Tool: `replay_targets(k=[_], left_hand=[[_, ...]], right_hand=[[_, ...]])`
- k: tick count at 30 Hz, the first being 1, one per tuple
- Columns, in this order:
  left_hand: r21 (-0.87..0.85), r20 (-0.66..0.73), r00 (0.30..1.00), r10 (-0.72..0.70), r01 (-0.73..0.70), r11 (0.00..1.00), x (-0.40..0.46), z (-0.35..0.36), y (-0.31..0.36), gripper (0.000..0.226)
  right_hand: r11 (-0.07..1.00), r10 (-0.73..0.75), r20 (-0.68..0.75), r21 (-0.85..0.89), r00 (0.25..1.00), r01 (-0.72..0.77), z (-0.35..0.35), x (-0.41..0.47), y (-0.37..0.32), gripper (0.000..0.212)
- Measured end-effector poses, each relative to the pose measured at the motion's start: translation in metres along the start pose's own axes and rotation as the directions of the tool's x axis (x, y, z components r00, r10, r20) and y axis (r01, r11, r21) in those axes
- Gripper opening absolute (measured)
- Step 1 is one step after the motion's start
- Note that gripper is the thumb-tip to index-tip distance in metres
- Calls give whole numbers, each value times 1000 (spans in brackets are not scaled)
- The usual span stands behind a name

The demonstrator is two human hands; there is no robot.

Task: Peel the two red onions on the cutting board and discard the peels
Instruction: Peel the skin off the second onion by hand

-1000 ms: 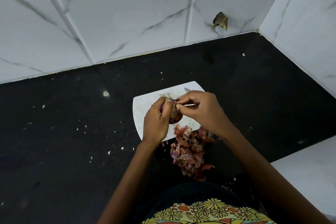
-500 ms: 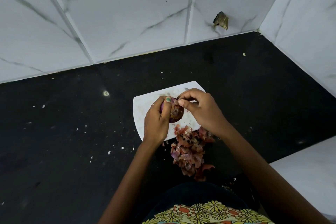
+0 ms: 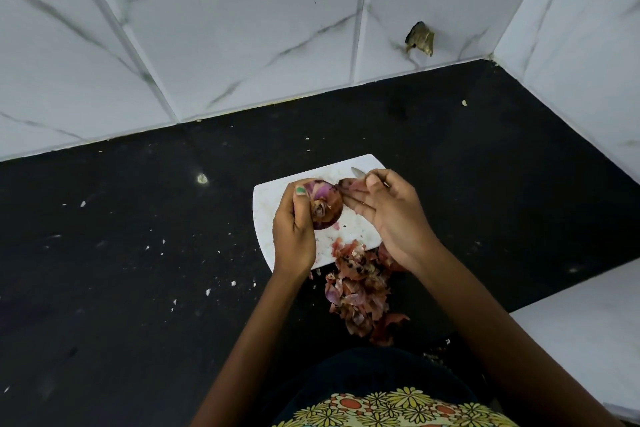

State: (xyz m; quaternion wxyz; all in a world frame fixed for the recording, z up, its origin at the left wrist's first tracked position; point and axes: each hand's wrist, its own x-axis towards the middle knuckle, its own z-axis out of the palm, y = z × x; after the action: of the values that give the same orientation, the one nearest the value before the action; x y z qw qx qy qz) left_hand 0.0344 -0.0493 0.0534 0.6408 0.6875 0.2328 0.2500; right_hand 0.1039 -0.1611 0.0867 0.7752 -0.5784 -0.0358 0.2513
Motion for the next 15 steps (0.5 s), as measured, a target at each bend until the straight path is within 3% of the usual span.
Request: replay_targets(k=[2,4,7,11,13,15], left_hand=[[-38,1,1000,-26,26,999,-1,0,3,37],[-53,7,998,-70,70,996,-1,1,4,39],[-48,17,983,-183,184,982,0,2,5,41],[-87,88,939,-333,340,936,-1,5,2,47],[-97,125,940,-318,331,939,-3,4,4,37],[-98,161,944,-288,305,947,-5,3,8,24]], right_hand=[[998,30,-80,53,996,-26,-3,-1,-1,15],[973,-39,-137,-229,990,7,-9,0,5,14],[726,-103,-61,-686,993,33,-19,4,16,16],[447,-12,97,-890,995,93,-20,4,20,30],[472,-104,104,-870,989,141,-14,2,17,28],[581,-205,58,-796,977,169,-8,0,10,23]])
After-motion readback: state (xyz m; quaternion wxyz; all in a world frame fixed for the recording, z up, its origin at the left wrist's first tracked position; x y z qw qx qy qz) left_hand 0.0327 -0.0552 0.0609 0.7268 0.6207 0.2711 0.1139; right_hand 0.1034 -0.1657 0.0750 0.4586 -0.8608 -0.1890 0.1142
